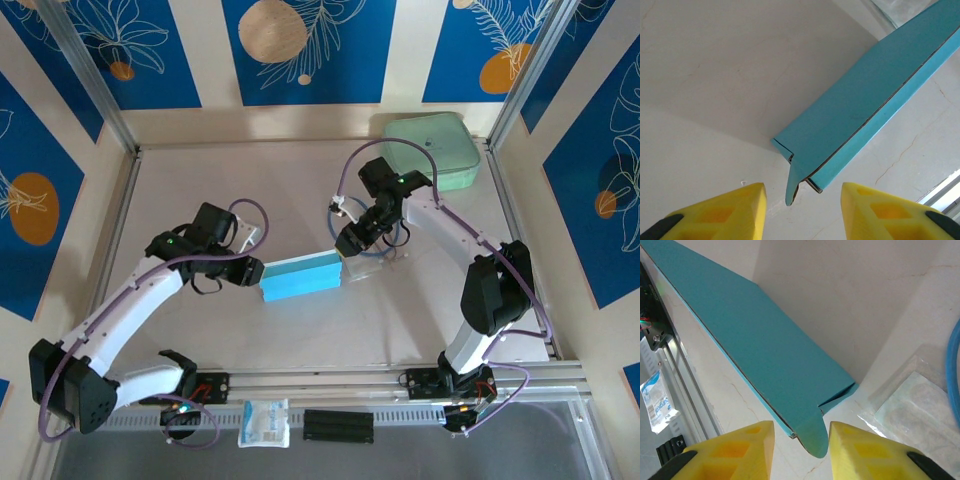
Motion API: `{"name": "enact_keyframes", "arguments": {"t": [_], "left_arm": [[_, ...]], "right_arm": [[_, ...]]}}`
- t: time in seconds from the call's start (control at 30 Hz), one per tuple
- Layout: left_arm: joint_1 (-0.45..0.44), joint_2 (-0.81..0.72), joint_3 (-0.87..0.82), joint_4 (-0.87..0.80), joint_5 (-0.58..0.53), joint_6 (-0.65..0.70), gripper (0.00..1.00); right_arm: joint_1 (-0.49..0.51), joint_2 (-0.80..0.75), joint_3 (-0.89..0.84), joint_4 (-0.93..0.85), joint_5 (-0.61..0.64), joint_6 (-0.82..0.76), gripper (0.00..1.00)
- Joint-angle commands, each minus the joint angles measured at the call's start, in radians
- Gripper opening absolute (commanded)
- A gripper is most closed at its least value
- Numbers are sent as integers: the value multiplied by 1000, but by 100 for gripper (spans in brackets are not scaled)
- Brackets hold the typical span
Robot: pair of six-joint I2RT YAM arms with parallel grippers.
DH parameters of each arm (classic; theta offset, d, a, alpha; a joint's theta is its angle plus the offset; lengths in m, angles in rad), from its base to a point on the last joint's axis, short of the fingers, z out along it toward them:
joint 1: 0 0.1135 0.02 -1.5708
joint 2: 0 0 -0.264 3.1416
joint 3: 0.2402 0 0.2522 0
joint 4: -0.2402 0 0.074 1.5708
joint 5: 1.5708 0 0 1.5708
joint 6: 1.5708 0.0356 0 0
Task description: Fold the paper box
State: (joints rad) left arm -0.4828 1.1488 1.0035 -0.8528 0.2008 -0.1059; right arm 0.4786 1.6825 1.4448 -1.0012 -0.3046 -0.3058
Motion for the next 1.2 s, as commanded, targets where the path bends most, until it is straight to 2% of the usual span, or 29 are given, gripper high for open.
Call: {"name": "enact_keyframes", "arguments": {"t": [0.0, 0.2, 0.3, 0.57, 0.8, 1.17], "left_arm": [[-10, -1, 3, 6, 6, -6, 39], [-11, -4, -16, 18, 15, -28, 26], [-11, -8, -23, 21, 18, -35, 22], [-13, -15, -36, 40, 11, -79, 17], [-21, -23, -39, 43, -44, -107, 14], [-30, -21, -42, 55, -60, -125, 9]], "right_arm": [[8, -11, -7, 8, 8, 13, 31], [11, -17, -7, 16, 15, 32, 21], [17, -24, -9, 22, 16, 50, 19], [31, -46, -28, 61, 8, 160, 14], [29, -75, -66, 112, 1, 271, 11], [36, -113, -152, 179, -42, 330, 9]]}}
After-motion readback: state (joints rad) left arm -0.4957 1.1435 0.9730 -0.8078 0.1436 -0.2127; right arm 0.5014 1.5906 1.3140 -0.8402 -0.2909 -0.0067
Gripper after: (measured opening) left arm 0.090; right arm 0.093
